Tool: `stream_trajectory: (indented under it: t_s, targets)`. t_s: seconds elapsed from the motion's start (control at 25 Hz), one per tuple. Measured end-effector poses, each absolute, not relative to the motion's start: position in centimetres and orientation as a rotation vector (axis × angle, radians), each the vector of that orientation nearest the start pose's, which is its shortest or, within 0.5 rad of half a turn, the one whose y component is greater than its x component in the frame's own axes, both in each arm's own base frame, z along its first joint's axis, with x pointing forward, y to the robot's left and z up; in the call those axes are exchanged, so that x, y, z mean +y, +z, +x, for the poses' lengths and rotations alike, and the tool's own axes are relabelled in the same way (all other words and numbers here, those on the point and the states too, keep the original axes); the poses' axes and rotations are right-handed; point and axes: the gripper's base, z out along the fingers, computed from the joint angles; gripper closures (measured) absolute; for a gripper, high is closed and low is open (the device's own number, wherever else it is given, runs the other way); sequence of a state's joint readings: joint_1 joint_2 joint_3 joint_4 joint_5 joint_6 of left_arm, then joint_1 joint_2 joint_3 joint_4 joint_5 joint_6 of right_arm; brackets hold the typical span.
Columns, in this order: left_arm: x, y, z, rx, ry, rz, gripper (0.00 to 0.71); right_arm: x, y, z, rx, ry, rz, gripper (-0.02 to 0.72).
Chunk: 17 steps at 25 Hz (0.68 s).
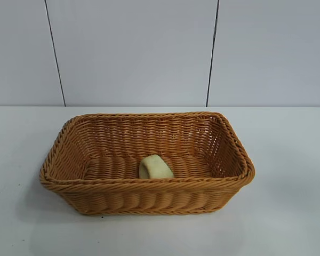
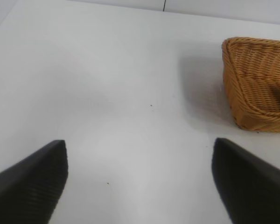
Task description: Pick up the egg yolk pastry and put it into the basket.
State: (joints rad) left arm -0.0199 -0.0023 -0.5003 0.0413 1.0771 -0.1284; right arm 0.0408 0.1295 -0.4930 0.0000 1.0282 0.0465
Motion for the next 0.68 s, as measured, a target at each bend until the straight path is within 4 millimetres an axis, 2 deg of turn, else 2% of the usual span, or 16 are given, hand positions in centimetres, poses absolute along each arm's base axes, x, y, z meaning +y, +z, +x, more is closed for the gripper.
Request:
stream_trajectory:
  t_s: [0.28,0.68]
  targets:
    - [0.3,27.6,-0.6,2.054,-0.042,-0.114,0.101,0.0,27.8,-0.3,2.019,0.055,0.004,0.066]
    - [0.4,27.6,-0.6,2.054,-0.041,-0.114,0.101,0.0,27.8,-0.3,2.017,0.055,0.004,0.066]
